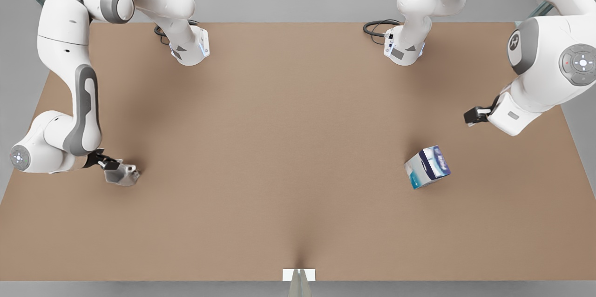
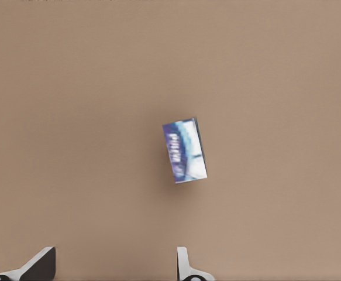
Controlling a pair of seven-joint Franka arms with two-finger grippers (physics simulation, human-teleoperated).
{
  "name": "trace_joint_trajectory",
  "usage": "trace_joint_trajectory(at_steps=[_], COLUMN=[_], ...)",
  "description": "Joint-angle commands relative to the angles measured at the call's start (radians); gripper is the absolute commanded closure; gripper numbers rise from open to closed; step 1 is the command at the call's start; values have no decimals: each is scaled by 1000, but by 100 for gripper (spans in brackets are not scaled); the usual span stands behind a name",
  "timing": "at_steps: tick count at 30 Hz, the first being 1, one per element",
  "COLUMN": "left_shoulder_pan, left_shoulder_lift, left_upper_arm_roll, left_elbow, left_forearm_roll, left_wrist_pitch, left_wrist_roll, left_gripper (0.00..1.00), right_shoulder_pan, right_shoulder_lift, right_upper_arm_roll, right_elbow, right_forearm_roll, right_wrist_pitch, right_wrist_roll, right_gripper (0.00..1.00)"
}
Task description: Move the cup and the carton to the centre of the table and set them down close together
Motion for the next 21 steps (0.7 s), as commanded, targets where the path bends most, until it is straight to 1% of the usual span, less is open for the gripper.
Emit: trace_joint_trajectory(at_steps=[1, 5, 18, 21], left_shoulder_pan=[-5, -7, -10, -8], left_shoulder_lift=[0, -2, 9, 12], left_upper_arm_roll=[0, -2, 0, -2], left_elbow=[0, 0, 0, -2], left_forearm_roll=[1, -2, -5, -7], left_wrist_pitch=[-2, -5, -5, -5], left_wrist_roll=[0, 3, 3, 3], left_gripper=[0, 0, 0, 0], right_shoulder_pan=[-1, -3, -30, -24], right_shoulder_lift=[2, 30, 63, 88], right_upper_arm_roll=[0, 0, 0, 0], right_elbow=[0, -2, 6, 49], right_forearm_roll=[4, 15, 59, 65], right_wrist_pitch=[0, 32, 45, 43], right_wrist_roll=[0, -9, -52, -54], right_gripper=[0, 0, 0, 0])
